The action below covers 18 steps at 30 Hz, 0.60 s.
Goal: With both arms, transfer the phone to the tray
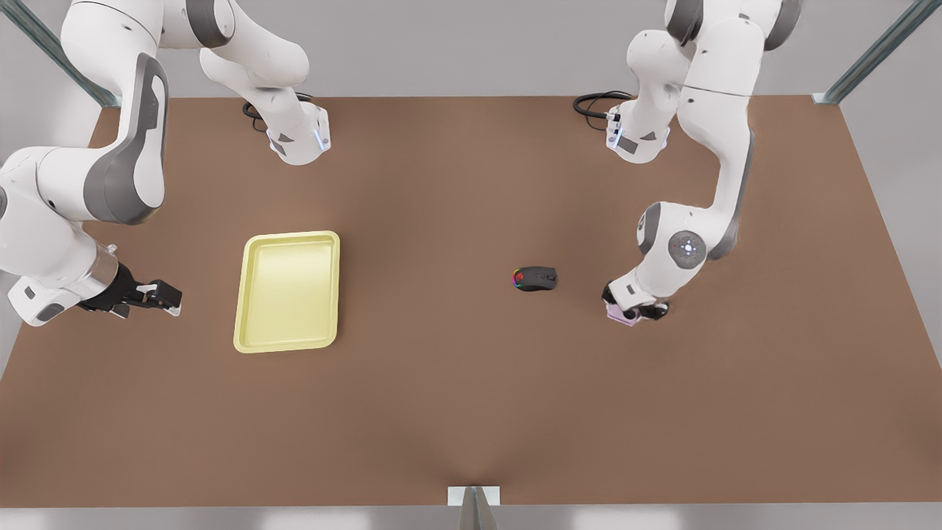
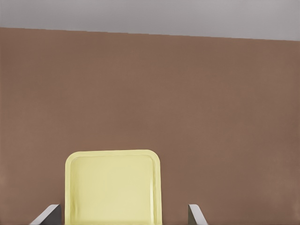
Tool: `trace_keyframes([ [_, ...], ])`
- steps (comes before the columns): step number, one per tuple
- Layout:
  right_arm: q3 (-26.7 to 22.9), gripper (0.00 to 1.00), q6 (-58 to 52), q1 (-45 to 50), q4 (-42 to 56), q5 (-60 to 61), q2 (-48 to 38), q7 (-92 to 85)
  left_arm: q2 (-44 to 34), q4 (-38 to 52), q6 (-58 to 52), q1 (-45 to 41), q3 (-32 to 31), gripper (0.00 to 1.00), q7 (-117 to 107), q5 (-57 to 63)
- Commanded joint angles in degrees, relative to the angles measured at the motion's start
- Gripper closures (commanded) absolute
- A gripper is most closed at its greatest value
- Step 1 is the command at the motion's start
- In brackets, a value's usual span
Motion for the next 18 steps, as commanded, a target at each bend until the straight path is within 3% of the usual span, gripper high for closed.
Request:
trace_keyframes([
  [1,0.0,0.00,0.0,0.0,0.0,0.0,-0.1,0.0,3.1,7.7,-16.7,-4.8,-0.1,0.19,-38.3,-0.1],
  [6,-0.1,0.00,0.0,0.0,0.0,0.0,-0.1,0.0,16.3,30.5,-20.0,-17.4,-0.1,0.19,-61.5,-6.0],
  [10,0.0,0.00,-0.1,0.0,0.0,0.0,-0.1,0.0,25.5,45.5,-19.2,-20.6,-2.7,0.19,-75.3,-6.9],
  [18,0.0,0.00,0.0,0.0,0.0,0.0,0.0,0.0,34.5,48.5,-8.5,-27.8,-2.8,0.18,-74.4,-4.3],
])
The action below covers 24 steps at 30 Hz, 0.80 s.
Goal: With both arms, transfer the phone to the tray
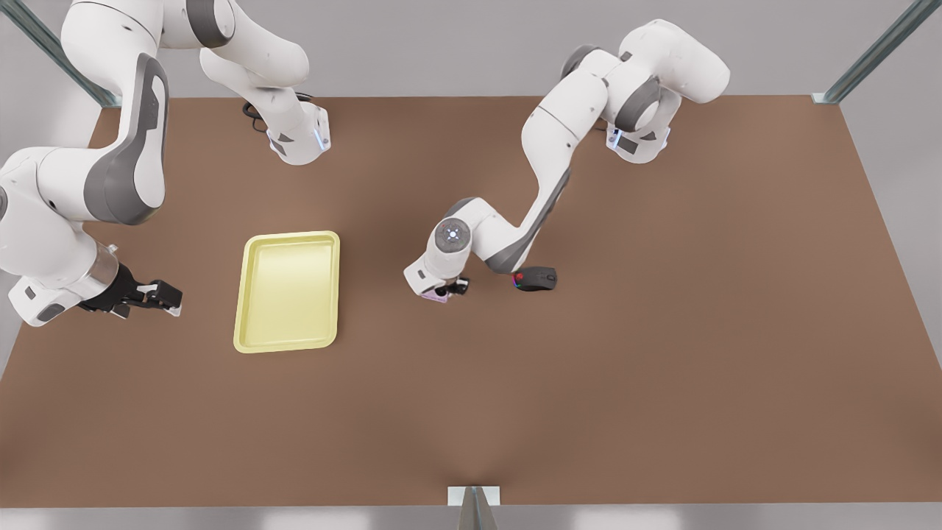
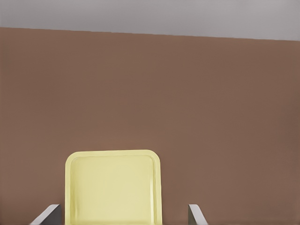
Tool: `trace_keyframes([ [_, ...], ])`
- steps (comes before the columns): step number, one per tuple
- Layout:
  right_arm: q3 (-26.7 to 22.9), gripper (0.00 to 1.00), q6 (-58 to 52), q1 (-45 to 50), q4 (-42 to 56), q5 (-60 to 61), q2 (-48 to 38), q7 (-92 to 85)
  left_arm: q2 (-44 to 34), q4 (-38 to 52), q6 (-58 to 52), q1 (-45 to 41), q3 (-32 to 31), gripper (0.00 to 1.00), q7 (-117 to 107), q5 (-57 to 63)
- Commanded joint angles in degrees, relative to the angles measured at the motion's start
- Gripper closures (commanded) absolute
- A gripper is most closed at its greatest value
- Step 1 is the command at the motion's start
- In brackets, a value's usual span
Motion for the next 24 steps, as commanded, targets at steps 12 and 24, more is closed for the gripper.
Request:
trace_keyframes([
  [12,-0.5,0.00,-9.7,-0.3,0.1,0.0,-7.4,0.5,-0.5,1.3,-3.5,-1.3,0.7,0.00,-30.1,2.9],
  [24,0.1,0.00,-3.3,21.4,-1.6,2.0,1.8,25.3,-40.7,-8.7,-44.3,42.8,-4.3,0.00,31.0,13.8],
])
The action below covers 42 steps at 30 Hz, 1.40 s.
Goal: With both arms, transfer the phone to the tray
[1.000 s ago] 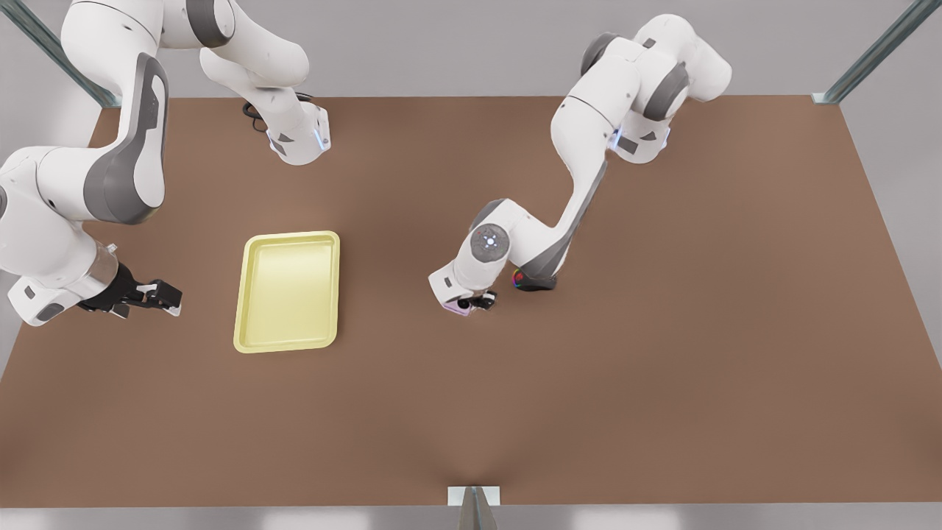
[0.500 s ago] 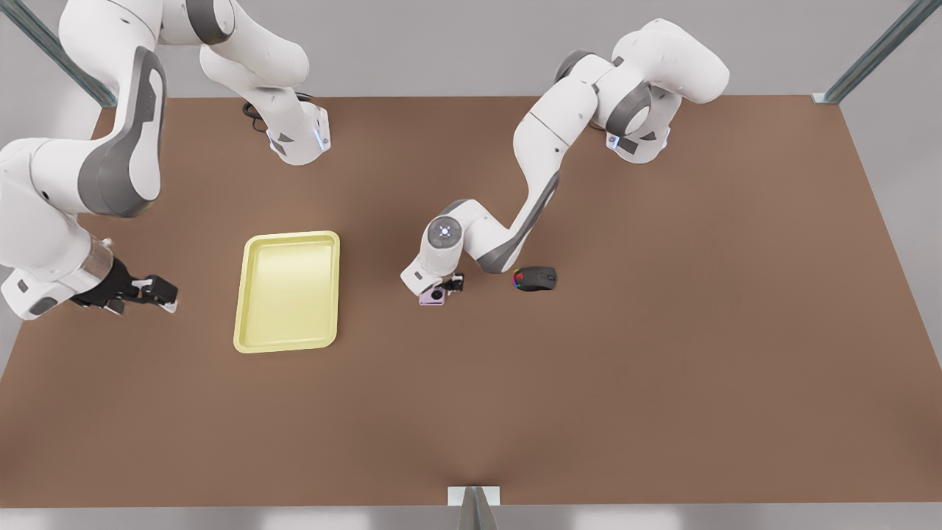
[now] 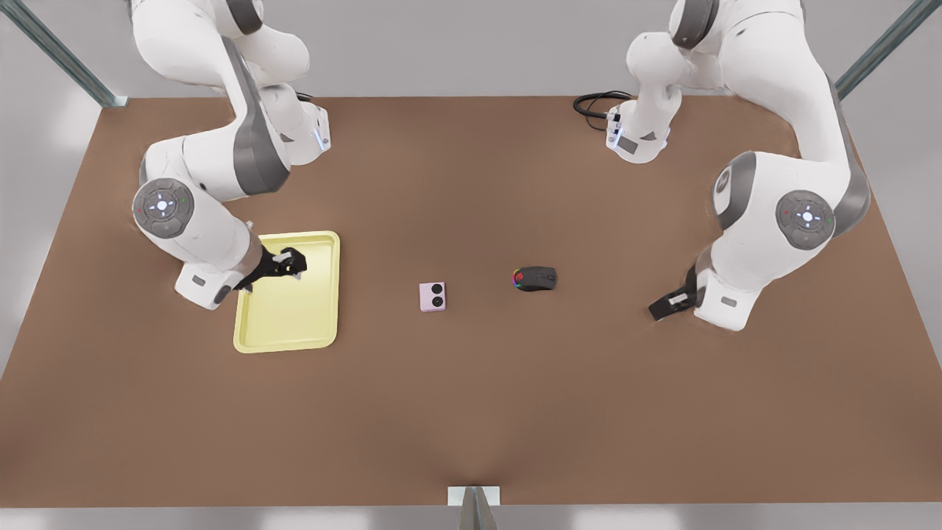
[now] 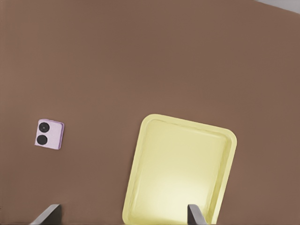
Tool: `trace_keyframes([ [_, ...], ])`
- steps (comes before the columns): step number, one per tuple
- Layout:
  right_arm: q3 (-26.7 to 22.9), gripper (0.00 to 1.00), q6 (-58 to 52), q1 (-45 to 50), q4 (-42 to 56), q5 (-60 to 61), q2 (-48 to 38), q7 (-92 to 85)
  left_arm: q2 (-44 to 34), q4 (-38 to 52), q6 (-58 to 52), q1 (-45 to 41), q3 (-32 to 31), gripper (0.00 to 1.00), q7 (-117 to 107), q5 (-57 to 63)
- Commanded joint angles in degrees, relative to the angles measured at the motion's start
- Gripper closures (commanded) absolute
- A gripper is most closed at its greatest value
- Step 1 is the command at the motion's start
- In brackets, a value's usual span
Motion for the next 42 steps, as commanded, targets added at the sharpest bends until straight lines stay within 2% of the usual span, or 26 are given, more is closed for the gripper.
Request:
trace_keyframes([
  [1,0.0,0.00,5.5,3.5,-0.2,0.4,2.4,23.1,-6.1,-2.9,-10.3,4.0,-2.7,0.00,33.5,6.4],
  [4,0.5,0.00,8.1,7.3,-0.3,0.4,5.7,30.8,-11.0,-6.7,-8.9,4.3,-2.6,0.00,36.2,8.2],
  [7,1.5,0.00,19.1,9.0,-6.7,0.3,6.7,36.1,-10.4,-5.0,-10.5,4.8,-1.6,0.00,37.1,8.2],
  [9,2.7,0.00,21.8,9.1,-9.9,0.3,6.6,37.4,-10.0,-5.1,-10.5,4.8,-1.6,0.00,37.1,8.2],
  [15,5.4,0.00,28.0,12.7,-7.9,-2.4,15.1,49.0,-9.7,-5.2,-10.7,4.8,-1.6,0.00,37.0,8.2],
  [19,5.4,0.00,36.5,13.7,-9.6,-4.3,20.2,48.7,-9.6,-5.3,-10.7,4.8,-1.5,0.00,36.9,8.2],
  [22,5.4,0.00,37.0,15.0,-10.1,-4.5,21.8,48.2,-9.6,-5.2,-10.8,4.8,-1.5,0.00,36.5,8.2],
  [23,5.4,0.00,44.3,14.9,-13.9,-4.4,21.8,47.7,-9.6,-5.2,-10.8,4.8,-1.5,0.00,36.4,8.2],
  [24,5.4,0.00,46.4,14.9,-14.8,-4.4,22.2,44.4,-9.6,-5.2,-10.8,4.8,-1.5,0.00,36.5,8.2],
  [42,5.5,0.00,48.4,15.5,-17.5,-4.3,23.7,36.0,-9.4,-5.4,-10.7,4.8,-1.5,0.00,36.1,8.2],
])
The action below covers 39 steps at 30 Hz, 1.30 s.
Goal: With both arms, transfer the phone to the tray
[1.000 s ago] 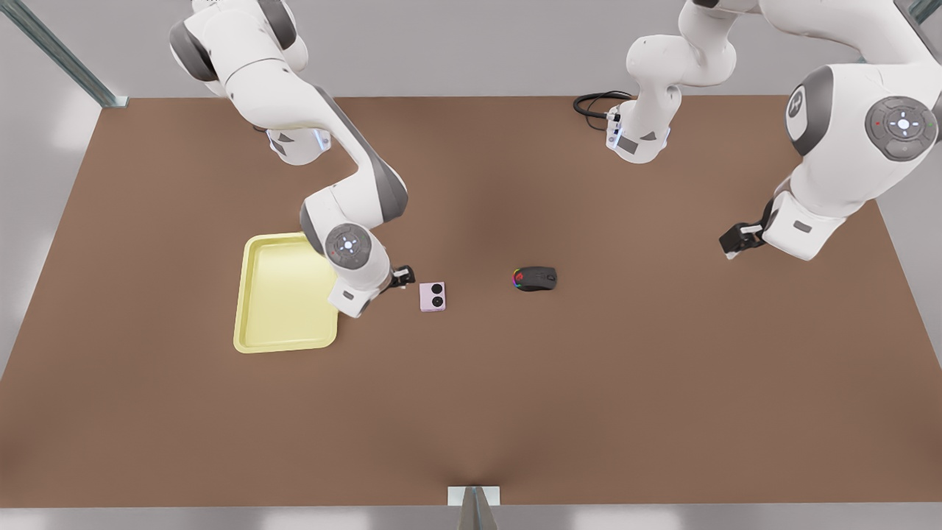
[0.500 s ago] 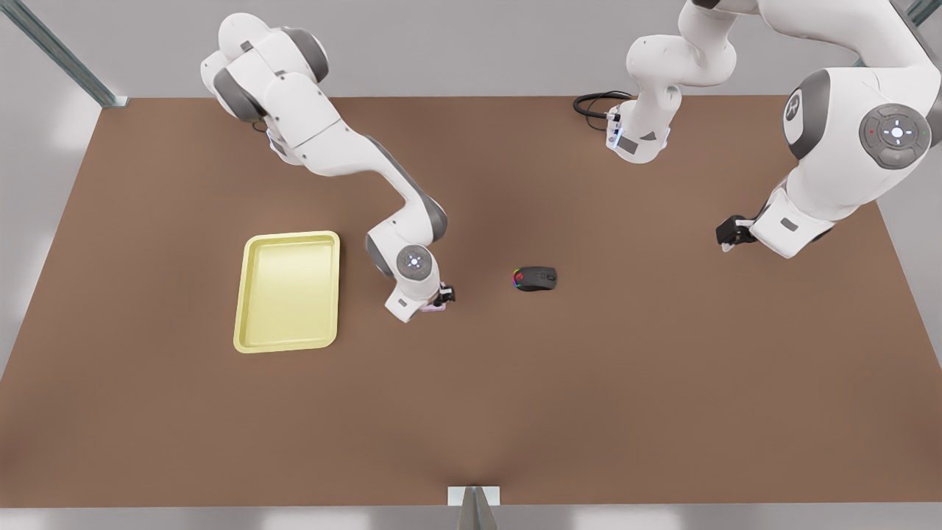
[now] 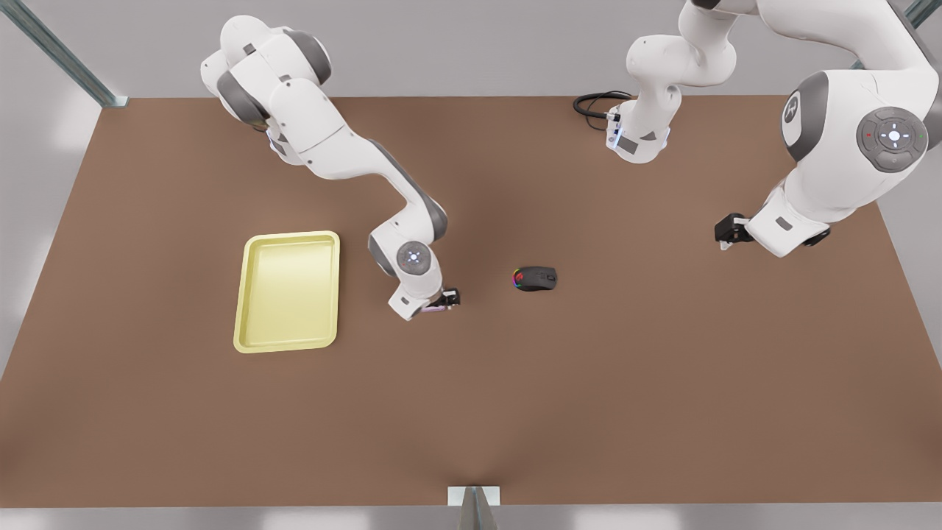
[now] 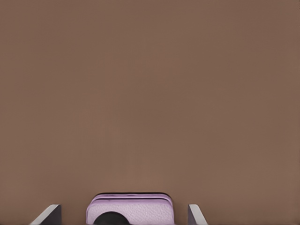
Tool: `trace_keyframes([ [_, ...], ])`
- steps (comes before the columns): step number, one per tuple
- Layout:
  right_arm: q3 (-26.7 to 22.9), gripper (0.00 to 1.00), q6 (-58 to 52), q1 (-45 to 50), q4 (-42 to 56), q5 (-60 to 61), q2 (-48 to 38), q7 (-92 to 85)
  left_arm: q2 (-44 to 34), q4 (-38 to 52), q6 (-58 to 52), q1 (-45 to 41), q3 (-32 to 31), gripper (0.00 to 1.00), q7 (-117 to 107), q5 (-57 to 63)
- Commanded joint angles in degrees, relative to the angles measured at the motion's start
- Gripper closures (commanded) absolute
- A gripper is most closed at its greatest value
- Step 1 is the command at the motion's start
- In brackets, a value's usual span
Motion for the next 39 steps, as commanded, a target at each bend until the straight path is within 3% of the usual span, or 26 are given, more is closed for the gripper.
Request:
trace_keyframes([
  [1,0.0,0.00,1.0,-0.1,-0.1,0.0,0.2,-0.7,0.0,0.0,0.0,0.0,0.0,0.00,3.3,0.0],
  [19,1.7,0.00,4.0,-0.1,-4.6,0.0,-0.4,-1.0,0.0,-0.1,-0.8,-0.3,-0.2,0.00,2.6,0.1],
  [25,1.7,0.21,3.8,-0.6,-4.7,0.0,-0.4,-1.3,0.0,-0.1,-0.8,-0.3,-0.2,0.00,2.7,0.6],
  [35,1.7,0.21,2.9,-0.7,-4.7,0.0,-1.9,-2.0,0.0,0.0,-1.0,-0.3,-0.2,0.00,2.6,0.6],
  [39,1.7,0.20,0.7,-7.7,-9.3,0.1,-7.1,-12.1,-0.1,0.0,-1.0,-0.3,-0.2,0.00,2.6,0.6],
])
